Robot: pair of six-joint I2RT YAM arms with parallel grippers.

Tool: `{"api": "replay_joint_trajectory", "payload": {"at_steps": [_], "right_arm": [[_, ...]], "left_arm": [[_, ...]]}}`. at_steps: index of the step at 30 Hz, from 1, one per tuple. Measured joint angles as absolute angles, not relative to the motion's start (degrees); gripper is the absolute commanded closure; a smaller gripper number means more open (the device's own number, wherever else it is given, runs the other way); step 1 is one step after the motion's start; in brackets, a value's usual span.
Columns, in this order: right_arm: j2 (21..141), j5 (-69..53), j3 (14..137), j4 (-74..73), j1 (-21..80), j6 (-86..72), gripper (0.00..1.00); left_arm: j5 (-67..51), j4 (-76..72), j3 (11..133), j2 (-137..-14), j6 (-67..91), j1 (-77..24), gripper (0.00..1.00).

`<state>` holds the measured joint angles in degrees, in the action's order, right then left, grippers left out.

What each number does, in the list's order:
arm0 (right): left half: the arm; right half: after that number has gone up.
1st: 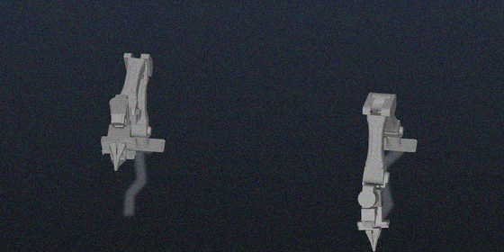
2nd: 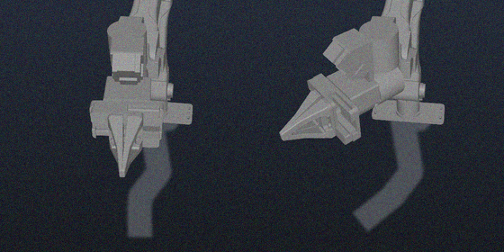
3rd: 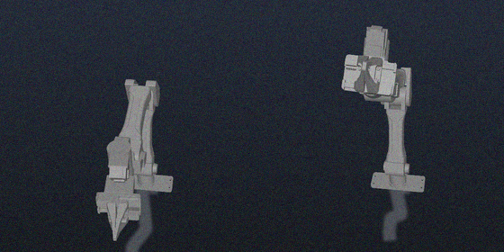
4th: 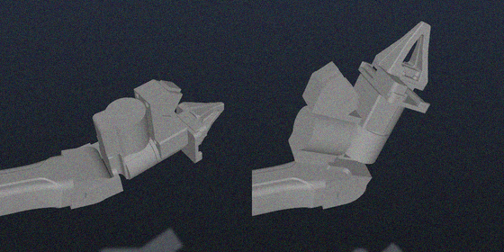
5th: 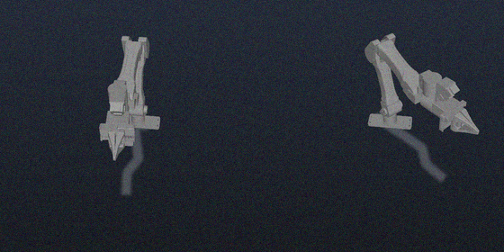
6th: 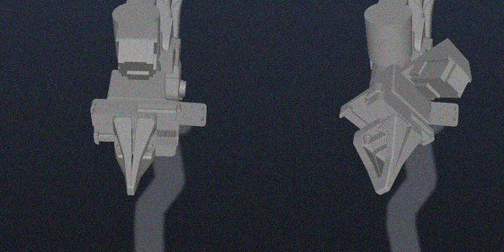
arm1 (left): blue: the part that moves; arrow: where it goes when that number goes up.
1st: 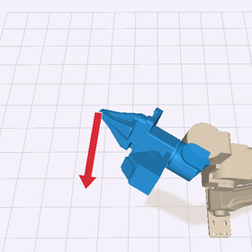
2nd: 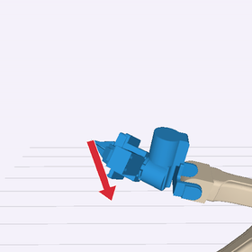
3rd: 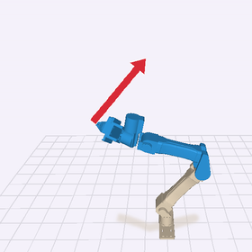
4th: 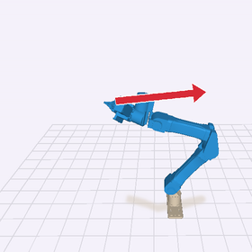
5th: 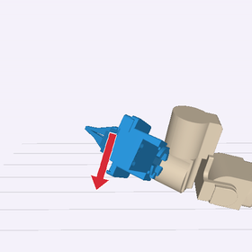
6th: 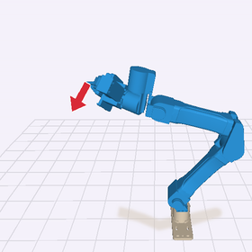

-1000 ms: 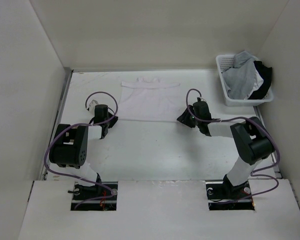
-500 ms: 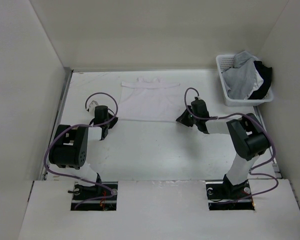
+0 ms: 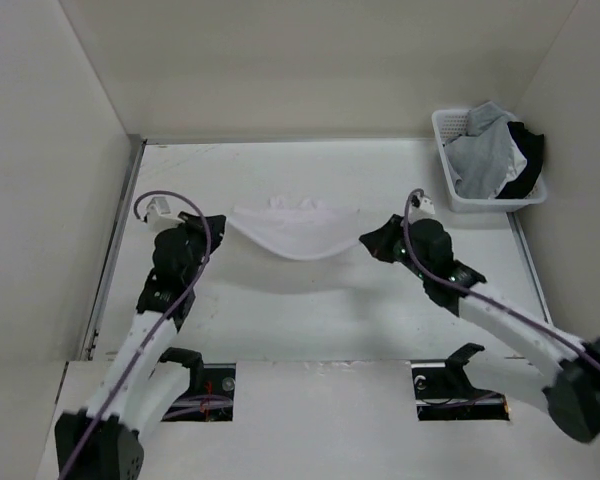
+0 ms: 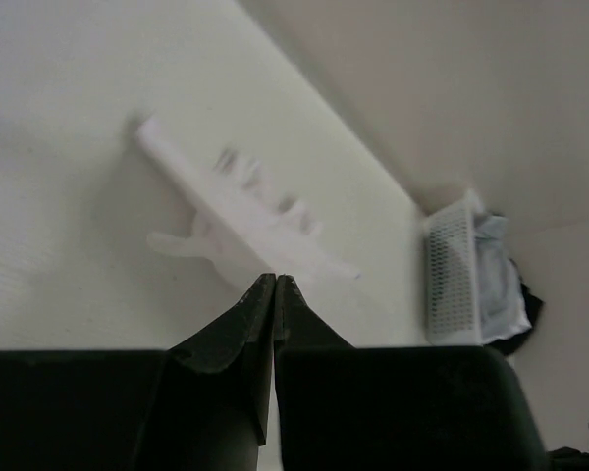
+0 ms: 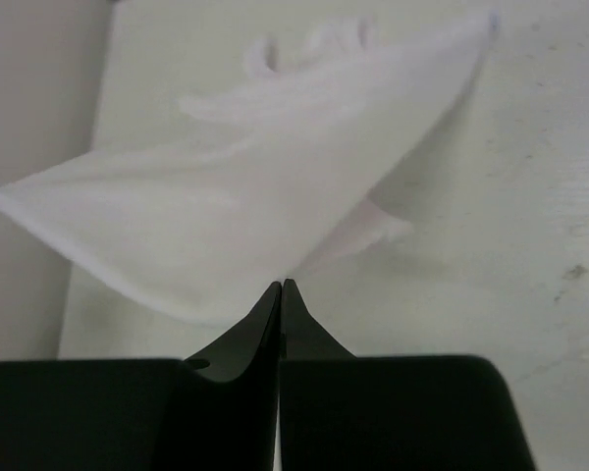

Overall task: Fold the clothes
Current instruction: Fold the tank top

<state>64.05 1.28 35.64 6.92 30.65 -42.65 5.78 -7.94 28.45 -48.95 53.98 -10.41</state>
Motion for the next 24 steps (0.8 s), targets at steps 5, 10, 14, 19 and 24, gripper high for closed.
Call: {"api": "replay_joint_trajectory", "payload": {"at_steps": [5, 10, 14, 19, 24], "right_arm": [[39.0, 11.3, 38.5, -9.4, 45.2, -41.6, 1.00], [30.4, 25.0, 48.2, -23.6, 62.6, -43.4, 1.00], [31.6, 35.6, 53.8, -30.3, 77.3, -44.9, 0.99], [38.6, 35.6, 52.1, -28.3, 66.5, -42.5, 1.00], [52.0, 19.3, 43.6, -16.1, 40.3, -39.8, 1.00]], "left_arm": [[7.9, 9.2, 35.7, -27.6, 51.8, -13.1, 1.00], [10.1, 20.9, 46.4, -17.7, 50.5, -15.6, 1.00], [10.9, 26.4, 48.9, -14.5, 50.2, -15.3, 1.00], [11.2, 26.7, 43.4, -16.6, 49.7, -13.9, 1.00], [11.8, 18.6, 33.3, -30.9, 49.7, -12.8, 1.00]]}}
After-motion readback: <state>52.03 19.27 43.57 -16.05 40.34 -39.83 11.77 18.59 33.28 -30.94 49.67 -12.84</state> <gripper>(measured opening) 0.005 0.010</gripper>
